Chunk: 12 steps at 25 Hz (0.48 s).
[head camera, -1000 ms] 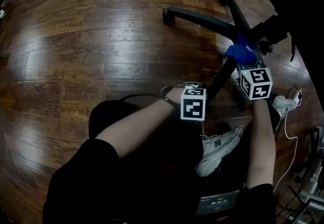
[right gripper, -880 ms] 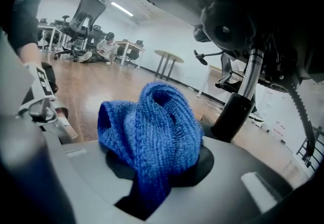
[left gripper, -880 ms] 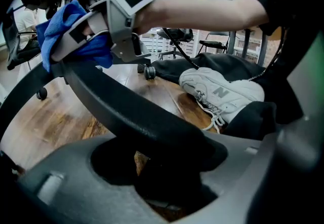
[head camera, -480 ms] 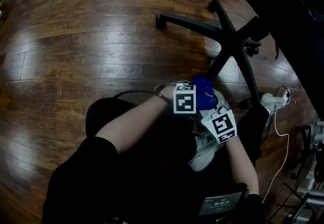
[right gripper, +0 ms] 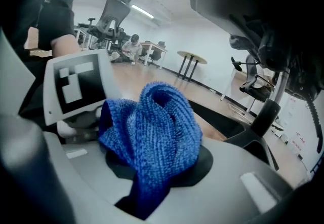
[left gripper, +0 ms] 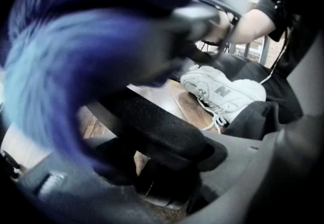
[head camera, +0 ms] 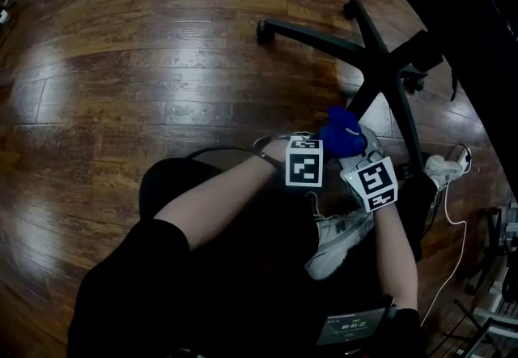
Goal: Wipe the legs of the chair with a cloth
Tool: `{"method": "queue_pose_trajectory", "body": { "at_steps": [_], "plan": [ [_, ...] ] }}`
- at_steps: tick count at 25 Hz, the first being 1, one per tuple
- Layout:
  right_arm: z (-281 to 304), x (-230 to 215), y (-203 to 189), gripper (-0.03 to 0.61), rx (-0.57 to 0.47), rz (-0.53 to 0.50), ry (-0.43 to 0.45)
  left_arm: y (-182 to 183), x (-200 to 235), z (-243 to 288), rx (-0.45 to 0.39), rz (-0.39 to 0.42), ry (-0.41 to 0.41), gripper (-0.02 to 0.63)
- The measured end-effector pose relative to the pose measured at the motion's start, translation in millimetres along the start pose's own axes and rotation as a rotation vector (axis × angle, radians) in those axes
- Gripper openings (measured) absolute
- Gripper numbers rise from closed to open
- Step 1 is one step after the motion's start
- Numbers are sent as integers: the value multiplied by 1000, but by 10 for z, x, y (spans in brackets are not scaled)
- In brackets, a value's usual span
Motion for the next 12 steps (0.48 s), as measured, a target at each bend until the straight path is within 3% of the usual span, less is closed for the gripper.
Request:
{"method": "queue_pose_trajectory", "body": {
  "at_steps": [7,12],
  "plan": [
    [240,-1098,128,98,26,161,-241,-3,4,10,-17,14,-52,290],
    [281,-1168,154,97,18,165,-288,-11,10,22,-26,12,-49,291]
  ]
}}
Point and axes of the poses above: the fingertips, and each gripper's own axes: z forward along the fingers, x to its left, y out of its top, the point moved 10 cm from there along -z, backward along the fingers, and after that the axes turned 7 degrees about x, right-handed, at the moved point
